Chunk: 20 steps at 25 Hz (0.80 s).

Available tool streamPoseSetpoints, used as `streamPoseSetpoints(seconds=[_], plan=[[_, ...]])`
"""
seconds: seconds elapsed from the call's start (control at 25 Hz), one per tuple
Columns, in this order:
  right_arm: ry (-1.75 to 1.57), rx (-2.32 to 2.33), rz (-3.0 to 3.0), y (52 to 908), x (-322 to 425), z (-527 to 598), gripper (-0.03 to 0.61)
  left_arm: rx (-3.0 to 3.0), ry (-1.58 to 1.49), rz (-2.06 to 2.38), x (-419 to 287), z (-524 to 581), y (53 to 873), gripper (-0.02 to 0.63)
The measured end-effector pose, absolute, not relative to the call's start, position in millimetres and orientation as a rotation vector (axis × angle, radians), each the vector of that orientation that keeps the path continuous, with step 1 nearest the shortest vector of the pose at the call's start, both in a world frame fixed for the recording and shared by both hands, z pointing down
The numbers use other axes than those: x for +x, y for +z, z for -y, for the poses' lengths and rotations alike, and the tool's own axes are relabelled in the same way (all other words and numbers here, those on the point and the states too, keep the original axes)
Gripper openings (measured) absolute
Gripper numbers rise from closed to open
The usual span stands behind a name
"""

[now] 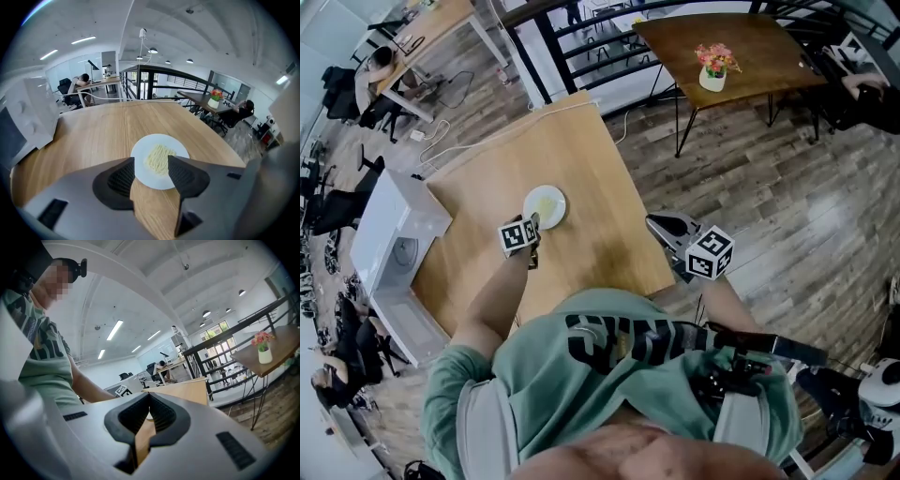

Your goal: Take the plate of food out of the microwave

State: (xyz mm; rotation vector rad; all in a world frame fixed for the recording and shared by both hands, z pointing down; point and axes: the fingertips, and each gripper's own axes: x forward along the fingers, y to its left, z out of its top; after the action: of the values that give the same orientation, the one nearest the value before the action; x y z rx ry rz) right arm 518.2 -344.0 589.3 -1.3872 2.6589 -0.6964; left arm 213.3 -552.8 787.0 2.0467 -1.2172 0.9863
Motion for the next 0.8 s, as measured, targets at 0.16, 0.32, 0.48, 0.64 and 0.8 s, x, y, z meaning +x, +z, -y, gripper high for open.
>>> streamPoseSetpoints(seconds=[0.16, 0.32, 0.48, 0.64, 0.8], plan=[[-0.699, -1.351, -2.657, 588.6, 518.7, 353.0, 0.008, 2.069, 0.725, 1.192, 205.2, 531.8, 746.4, 0.207], [-0.667, -1.31, -2.696, 578.0, 489.0, 371.9, 0.008, 2.16, 0.419, 1.128, 183.3, 518.5, 683.0, 0.206], [-0.586, -1.289, -2.745, 555.7, 433.6, 396.8, 0.008, 2.25, 0.168, 1.022, 135.0, 516.9, 624.8, 0.204], [-0.587, -1.262, -2.758, 536.2, 367.6, 417.7, 0.008, 2.344, -0.063, 0.943, 59.3, 506.9, 567.7, 0.009], [-0.595, -1.195, -2.744, 512.4, 310.1, 432.5, 0.007, 2.409, -0.171, 0.928, -8.4, 472.2, 538.2, 0.005]])
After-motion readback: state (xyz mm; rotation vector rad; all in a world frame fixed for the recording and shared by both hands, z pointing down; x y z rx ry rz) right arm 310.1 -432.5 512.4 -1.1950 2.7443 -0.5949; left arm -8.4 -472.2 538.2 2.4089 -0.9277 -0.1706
